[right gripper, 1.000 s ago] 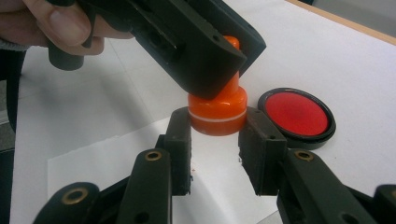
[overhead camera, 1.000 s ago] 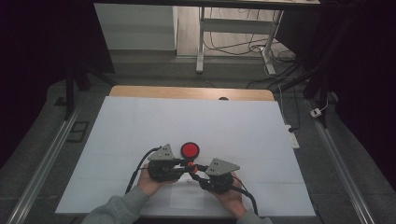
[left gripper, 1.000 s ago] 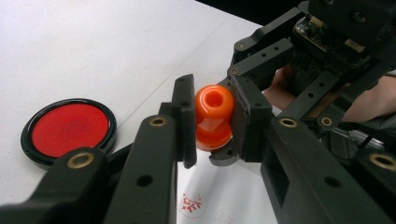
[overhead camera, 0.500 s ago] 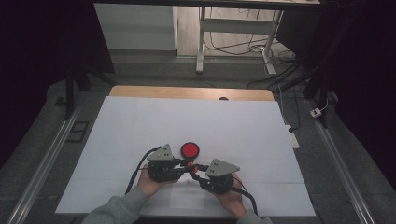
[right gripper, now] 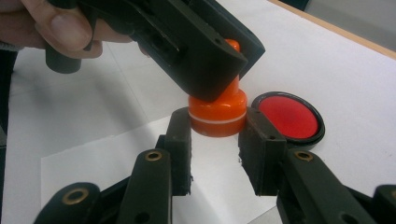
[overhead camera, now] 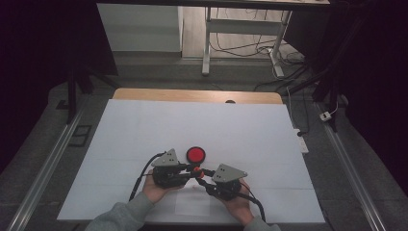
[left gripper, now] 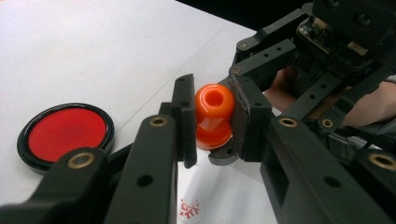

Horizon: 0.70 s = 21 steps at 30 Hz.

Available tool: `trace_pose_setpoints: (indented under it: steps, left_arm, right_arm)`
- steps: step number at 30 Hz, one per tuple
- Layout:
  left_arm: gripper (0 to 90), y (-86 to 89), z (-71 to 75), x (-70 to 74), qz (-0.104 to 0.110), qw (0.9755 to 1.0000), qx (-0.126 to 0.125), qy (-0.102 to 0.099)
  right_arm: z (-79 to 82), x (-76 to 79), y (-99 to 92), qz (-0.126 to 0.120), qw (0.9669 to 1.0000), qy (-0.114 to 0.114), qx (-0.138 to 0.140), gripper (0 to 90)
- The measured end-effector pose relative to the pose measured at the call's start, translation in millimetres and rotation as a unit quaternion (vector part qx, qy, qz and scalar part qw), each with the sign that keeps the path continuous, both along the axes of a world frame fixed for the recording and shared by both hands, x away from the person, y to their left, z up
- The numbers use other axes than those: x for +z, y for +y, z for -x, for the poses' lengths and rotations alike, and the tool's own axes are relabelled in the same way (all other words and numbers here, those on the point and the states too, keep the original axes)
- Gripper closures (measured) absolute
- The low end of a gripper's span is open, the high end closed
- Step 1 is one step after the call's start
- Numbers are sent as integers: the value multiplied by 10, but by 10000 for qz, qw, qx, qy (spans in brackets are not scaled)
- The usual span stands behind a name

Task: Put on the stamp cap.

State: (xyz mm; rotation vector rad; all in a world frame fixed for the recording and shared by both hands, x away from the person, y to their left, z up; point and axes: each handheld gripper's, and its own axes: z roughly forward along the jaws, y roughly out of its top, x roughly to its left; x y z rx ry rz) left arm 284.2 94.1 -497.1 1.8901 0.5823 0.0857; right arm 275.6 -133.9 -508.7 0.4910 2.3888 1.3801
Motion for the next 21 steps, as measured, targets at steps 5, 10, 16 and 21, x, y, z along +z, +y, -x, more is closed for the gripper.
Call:
trace_pose_setpoints:
  steps: [5, 10, 16, 21]
  left_arm:
    - [728, -4, 2, -8, -22, 10000, 5, 3]
    - [729, -15, 16, -13, -62, 10000, 23, -27]
    - [729, -40, 28, -32, -119, 9999, 82, -63]
    - [730, -78, 58, -75, -235, 9995, 197, -95]
  right_arm:
    - [0, -8, 1, -12, 10000, -2, 13, 650]
    - [7, -10, 4, 0, 10000, 4, 15, 650]
    - [-1, -19, 5, 62, 10000, 27, 24, 650]
    - [-7, -46, 17, 209, 9997, 81, 6, 649]
